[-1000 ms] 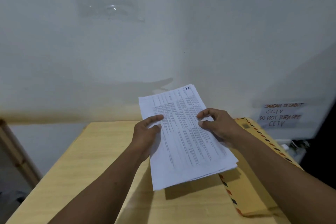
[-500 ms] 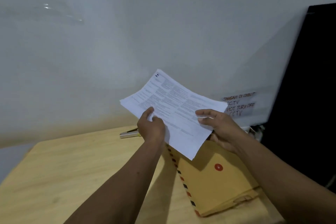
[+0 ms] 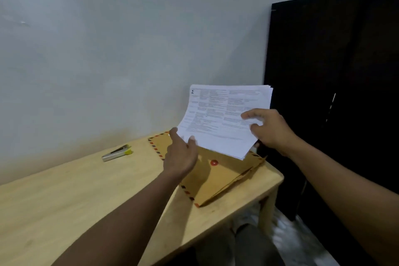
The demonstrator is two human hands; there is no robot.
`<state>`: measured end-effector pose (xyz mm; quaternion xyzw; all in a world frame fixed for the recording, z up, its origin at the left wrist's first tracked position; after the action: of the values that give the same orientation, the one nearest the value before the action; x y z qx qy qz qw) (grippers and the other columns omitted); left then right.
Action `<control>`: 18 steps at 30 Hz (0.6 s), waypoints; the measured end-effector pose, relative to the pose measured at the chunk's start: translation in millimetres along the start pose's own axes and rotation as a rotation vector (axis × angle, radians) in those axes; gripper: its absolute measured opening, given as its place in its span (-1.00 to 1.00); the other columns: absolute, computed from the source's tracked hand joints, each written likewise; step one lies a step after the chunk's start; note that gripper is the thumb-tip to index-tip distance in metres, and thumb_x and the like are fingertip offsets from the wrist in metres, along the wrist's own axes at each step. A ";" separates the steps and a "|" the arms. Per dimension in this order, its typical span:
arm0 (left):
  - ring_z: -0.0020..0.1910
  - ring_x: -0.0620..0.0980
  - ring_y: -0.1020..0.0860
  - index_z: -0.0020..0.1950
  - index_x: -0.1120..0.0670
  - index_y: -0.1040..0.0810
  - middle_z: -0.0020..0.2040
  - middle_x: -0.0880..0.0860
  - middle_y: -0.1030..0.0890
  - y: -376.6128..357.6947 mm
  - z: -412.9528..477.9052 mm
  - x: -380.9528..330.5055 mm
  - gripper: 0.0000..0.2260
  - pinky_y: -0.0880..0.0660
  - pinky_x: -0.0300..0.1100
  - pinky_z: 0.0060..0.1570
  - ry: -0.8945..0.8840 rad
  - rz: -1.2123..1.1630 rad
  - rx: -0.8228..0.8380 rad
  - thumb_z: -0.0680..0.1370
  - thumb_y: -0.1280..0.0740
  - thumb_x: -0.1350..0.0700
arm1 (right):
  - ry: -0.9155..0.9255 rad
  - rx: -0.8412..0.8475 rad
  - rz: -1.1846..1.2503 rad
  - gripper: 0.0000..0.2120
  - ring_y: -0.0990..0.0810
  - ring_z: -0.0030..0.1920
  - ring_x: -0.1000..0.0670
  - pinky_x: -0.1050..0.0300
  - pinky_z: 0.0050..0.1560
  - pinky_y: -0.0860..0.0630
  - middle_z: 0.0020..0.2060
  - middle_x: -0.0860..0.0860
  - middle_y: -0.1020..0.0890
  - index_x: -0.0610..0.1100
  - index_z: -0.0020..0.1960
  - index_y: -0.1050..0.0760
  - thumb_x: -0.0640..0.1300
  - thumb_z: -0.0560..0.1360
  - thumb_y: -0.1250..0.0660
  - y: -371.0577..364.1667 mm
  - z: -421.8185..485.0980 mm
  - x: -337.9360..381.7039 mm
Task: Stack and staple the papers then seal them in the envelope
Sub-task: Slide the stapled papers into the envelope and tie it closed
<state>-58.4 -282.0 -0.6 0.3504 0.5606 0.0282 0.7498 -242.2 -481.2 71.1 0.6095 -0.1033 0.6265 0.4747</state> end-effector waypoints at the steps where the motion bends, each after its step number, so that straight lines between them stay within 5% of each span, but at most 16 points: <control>1: -0.03 0.05 -0.63 0.45 -0.12 -0.11 0.13 -0.01 -0.63 -3.6 -15.1 -5.9 -0.54 -0.59 0.04 0.00 -0.102 0.093 -0.011 0.60 -0.20 -0.11 | -0.038 -0.025 0.020 -0.67 -0.65 -0.02 -0.17 0.24 -0.40 -0.58 0.31 -0.03 -0.52 -0.12 0.22 -0.60 -0.39 0.56 -0.26 8.5 -10.0 -10.4; 7: 0.22 -0.10 -0.49 0.06 -0.12 -0.62 0.27 -0.10 -0.49 -62.2 -107.2 -11.8 -0.85 -0.51 -0.09 0.22 -0.628 0.373 0.422 0.53 -0.34 0.06 | -0.228 -0.094 0.176 -0.73 -0.66 -0.12 -0.15 0.15 -0.45 -0.58 0.22 -0.15 -0.55 -0.19 0.12 -0.59 -0.45 0.54 -0.26 37.6 -62.4 -56.0; 13: 0.37 -0.01 -0.46 0.20 -0.21 -0.65 0.42 -0.02 -0.47 -56.4 -115.4 -1.8 -0.78 -0.46 -0.05 0.30 -0.564 0.493 0.402 0.60 -0.31 -0.07 | -0.301 -0.086 0.236 -0.77 -0.64 -0.16 -0.16 0.17 -0.50 -0.58 0.16 -0.24 -0.56 -0.28 0.08 -0.57 -0.48 0.51 -0.26 40.9 -83.7 -60.8; 18: 0.22 -0.03 -0.55 0.33 -0.14 -0.60 0.28 -0.03 -0.57 -54.3 -110.9 -6.8 -0.68 -0.51 -0.18 0.18 -0.618 0.673 0.417 0.62 -0.31 0.14 | -0.294 -0.068 0.233 -0.76 -0.67 -0.20 -0.18 0.14 -0.46 -0.59 0.12 -0.22 -0.55 -0.27 0.10 -0.57 -0.48 0.52 -0.27 43.1 -85.0 -53.6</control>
<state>-175.3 -271.0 -39.2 0.6463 0.1620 0.0509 0.7440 -340.2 -468.9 24.2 0.6621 -0.2623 0.5776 0.3990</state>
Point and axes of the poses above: each hand's wrist, its own z-axis towards the middle knuckle, its own y-axis out of the back of the hand, x = y × z, the point moved 10 cm from there along z, towards the middle knuckle
